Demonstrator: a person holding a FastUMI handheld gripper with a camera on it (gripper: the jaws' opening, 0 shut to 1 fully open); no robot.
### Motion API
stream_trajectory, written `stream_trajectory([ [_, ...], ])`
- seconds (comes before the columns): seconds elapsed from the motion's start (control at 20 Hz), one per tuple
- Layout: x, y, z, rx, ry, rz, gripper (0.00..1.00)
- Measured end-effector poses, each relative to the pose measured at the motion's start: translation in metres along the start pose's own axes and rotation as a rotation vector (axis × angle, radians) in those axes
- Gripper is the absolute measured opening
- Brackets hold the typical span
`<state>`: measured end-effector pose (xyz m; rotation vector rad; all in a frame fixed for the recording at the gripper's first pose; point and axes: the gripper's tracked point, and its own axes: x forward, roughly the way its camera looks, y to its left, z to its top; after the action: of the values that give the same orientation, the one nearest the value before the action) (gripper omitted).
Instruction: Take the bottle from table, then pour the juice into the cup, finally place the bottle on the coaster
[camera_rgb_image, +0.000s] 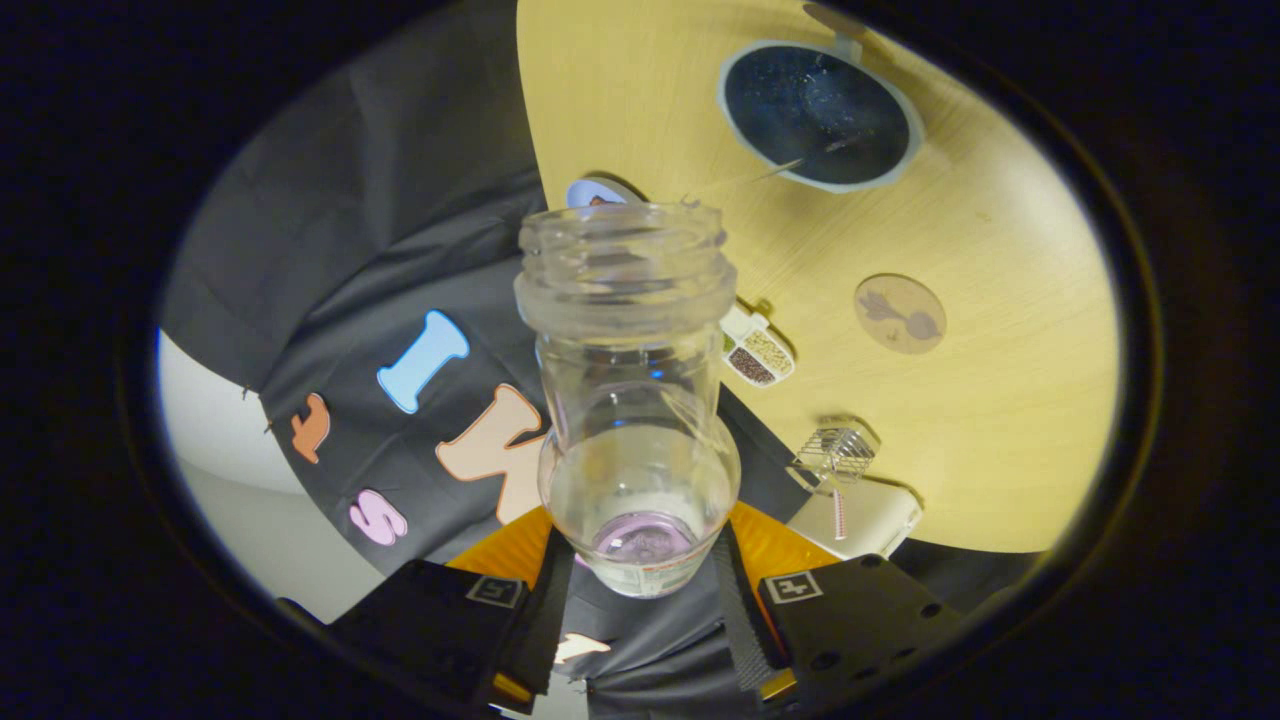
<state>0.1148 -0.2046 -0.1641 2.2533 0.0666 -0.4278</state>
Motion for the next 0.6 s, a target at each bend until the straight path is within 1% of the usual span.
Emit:
stream_trajectory([
  [0.45, -0.0010, 0.0026, 0.0017, 0.005, -0.014, 0.007, 0.72],
  [0.6, -0.0020, -0.0042, 0.0051, -0.040, -0.033, -0.003, 0.72],
])
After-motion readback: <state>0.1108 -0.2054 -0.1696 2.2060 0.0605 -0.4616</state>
